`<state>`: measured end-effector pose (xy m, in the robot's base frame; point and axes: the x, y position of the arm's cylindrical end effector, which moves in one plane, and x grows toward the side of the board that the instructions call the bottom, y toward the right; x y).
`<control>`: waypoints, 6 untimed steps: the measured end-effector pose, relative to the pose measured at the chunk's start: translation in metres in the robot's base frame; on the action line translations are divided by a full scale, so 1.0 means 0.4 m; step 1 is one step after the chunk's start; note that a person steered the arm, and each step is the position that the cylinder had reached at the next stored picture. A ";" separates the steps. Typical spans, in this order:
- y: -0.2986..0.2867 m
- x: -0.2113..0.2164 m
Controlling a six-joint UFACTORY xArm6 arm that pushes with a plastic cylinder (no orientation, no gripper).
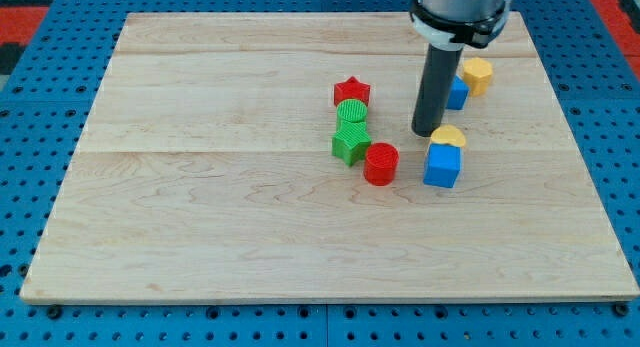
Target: Keep yellow heart and blue cube vertical to each other
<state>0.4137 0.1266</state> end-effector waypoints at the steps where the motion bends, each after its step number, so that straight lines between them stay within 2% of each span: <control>1: 0.005 0.000; 3: 0.026 -0.020; 4: 0.086 -0.047; 6: 0.281 -0.028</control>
<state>0.4023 0.2388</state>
